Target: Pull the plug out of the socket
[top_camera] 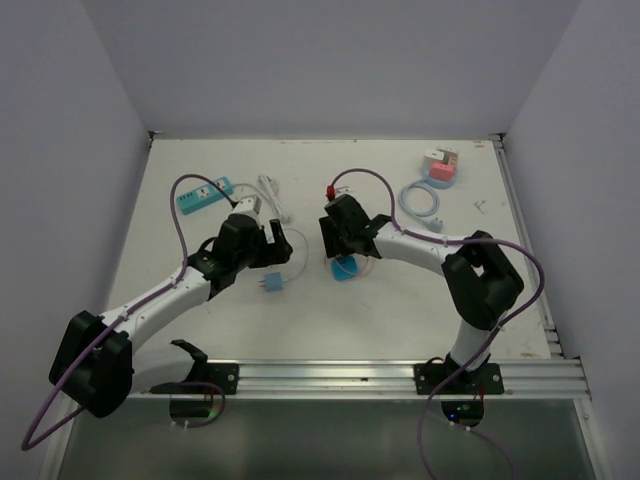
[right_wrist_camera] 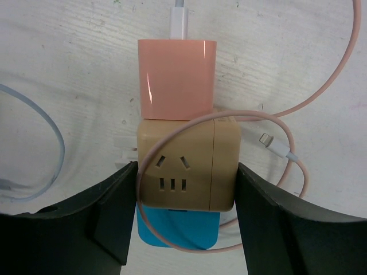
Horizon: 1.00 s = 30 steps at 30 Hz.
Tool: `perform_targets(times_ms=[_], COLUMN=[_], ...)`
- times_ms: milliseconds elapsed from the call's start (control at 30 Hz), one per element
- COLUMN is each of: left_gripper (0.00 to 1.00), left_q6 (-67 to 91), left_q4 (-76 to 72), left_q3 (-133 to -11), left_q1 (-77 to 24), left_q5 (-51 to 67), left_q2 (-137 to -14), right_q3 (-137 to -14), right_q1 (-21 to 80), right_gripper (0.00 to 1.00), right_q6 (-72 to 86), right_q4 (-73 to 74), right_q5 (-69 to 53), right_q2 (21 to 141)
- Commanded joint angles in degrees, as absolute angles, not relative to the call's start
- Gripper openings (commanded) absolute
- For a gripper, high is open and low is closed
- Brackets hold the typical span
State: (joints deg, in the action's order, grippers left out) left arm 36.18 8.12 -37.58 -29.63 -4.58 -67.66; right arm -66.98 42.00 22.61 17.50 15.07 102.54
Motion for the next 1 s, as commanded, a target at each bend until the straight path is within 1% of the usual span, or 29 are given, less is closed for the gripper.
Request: perform_targets(times_ms=[0,67,100,133,267,400,433,533,800,967], left_gripper=[0.90,0.90,0.90,0.90,0.90,0.90,0.90,0.88,0.81,0.79], left_q6=[34.80,34.80,34.89,34.98,36.65,40.15,40.86,43.59,52.54,55.37], left_q4=[5.01,4.75,4.66,4.40,2.38,1.05,-2.08,-4.47,-14.32,-18.89], left_q3=[-37.18,-37.61,-38.23,-38.67,-40.86,-43.15,-43.50,-45.17,-45.70,-45.70], left_q1=[-29.36,-29.36,-29.36,-29.36,-29.36,-29.36,-29.27,-29.27,-29.36,-29.36], left_q5=[-2.03,-1.41,-0.62,-0.35,2.28,5.00,5.62,8.25,16.60,18.19], left_q2=[-67.41,-67.76,-68.37,-68.73,-71.27,-76.45,-77.42,-81.64,-91.39,-94.30], right_q3=[-65.39,-63.90,-63.37,-62.24,-58.63,-54.68,-53.10,-50.55,-46.06,-43.51], right_q1=[41.75,41.66,41.66,41.66,41.66,41.75,41.66,41.57,41.49,41.31], right_gripper=[0.19,0.09,0.01,0.00,0.00,0.00,0.00,0.00,0.00,0.00], right_q6=[18.20,16.88,15.74,15.21,13.54,13.09,13.18,13.71,16.17,17.66], right_q4=[15.29,14.94,14.59,13.81,10.55,6.43,4.41,0.81,-7.63,-11.59], right_q5=[13.72,12.40,10.91,10.20,6.51,2.82,1.33,0.35,-1.04,-3.07], right_q2=[99.58,97.92,97.21,96.60,93.08,89.57,89.21,87.81,87.36,87.63])
